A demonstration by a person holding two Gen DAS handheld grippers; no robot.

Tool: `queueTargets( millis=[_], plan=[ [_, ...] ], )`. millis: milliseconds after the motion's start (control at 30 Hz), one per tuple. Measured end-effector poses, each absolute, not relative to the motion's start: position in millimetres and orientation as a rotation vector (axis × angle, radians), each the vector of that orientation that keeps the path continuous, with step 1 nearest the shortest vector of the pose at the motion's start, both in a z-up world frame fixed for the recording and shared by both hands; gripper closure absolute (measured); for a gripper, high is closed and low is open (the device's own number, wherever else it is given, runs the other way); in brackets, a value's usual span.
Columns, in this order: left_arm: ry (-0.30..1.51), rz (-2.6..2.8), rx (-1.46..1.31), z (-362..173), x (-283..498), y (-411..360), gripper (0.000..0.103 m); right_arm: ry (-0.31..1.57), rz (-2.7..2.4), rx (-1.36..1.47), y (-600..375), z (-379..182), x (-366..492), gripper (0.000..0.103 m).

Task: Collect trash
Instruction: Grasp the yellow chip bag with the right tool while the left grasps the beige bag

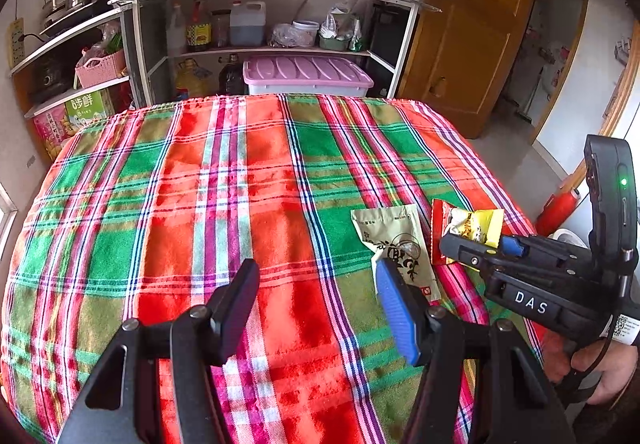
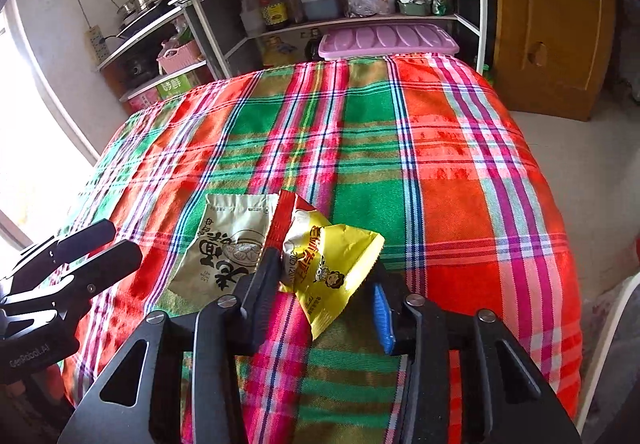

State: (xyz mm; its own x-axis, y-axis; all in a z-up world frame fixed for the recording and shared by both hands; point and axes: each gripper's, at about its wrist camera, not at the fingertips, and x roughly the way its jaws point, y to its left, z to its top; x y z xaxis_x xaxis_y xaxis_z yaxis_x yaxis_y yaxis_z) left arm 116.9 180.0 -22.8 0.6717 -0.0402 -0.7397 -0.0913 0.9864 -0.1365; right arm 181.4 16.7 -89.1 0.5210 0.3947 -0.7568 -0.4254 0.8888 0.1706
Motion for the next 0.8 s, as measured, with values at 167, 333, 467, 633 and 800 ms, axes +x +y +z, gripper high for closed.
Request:
queueTargets(
  millis=[167,333,467,633,800],
  plan=[
    [0.849,0.006,-0.157,-25,127,170,0.037,0.898,0.472,-0.052,10,-89,183,0.074],
    [0.868,-0.018,-0.157,-28,138,157,0.033,0.9,0.447,-0.059,2,-88,185,0.074],
    [0.896,-0.021,-0.141,-36,148,148,0.032,0.902,0.449,-0.056,-4,-88,185,0.075],
    [0.909,-0.022,-0.129,-43,152,140,0.032,0.897,0.45,-0.064,-5,-89,184,0.075],
    [0.912,0.005,-0.07,-47,155,133,0.038,0.891,0.446,-0.07,-4,-89,183,0.076]
  ],
)
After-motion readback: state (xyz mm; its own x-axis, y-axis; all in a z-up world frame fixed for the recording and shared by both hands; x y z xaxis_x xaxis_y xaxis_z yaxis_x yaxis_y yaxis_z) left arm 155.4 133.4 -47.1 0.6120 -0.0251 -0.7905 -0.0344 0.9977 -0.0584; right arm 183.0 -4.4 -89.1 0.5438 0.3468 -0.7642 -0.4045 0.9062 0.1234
